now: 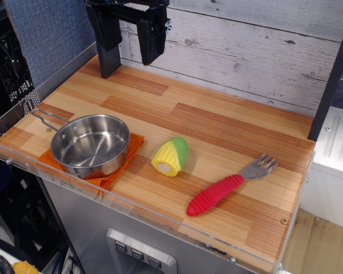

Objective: Put the fork behind the pan

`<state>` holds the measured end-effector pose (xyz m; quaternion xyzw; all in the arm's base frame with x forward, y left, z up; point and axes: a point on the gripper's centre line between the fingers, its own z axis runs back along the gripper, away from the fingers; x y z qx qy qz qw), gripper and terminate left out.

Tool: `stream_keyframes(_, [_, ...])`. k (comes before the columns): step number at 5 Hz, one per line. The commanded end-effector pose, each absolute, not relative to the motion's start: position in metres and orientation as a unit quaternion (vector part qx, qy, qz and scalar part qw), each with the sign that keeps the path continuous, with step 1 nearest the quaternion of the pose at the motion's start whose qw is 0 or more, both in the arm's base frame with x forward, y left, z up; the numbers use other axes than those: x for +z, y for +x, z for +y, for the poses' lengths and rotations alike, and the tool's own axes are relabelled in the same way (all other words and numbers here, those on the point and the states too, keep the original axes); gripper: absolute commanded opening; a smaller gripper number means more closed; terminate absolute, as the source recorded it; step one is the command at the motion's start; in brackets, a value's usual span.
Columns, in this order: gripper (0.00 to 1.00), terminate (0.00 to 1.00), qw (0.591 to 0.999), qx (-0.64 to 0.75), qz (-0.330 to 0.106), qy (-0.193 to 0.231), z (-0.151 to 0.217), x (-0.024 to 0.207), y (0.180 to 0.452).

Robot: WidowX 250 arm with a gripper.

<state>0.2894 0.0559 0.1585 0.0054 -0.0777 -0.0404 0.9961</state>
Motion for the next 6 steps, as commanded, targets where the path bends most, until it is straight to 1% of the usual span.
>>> stream_keyframes(1, [1.0,0.0,0.996,-0.04,-0.078,0.005,0.056,0.158,0.289])
stream_keyframes(2, [1.0,0.0,0.994,-0.054,-0.089,0.023,0.045,0.159,0.29])
stream_keyframes(3, [1.0,0.0,0.99,-0.091,-0.103,0.027,0.017,0.162,0.29])
stream_keyframes(4, [1.0,0.0,0.979,-0.158,-0.126,0.016,-0.02,0.159,0.285])
stream_keyframes(5, [1.0,0.0,0.967,-0.22,-0.125,-0.012,-0.041,0.134,0.278])
stream_keyframes(6, [1.0,0.0,0.963,-0.24,-0.115,-0.034,-0.046,0.108,0.272])
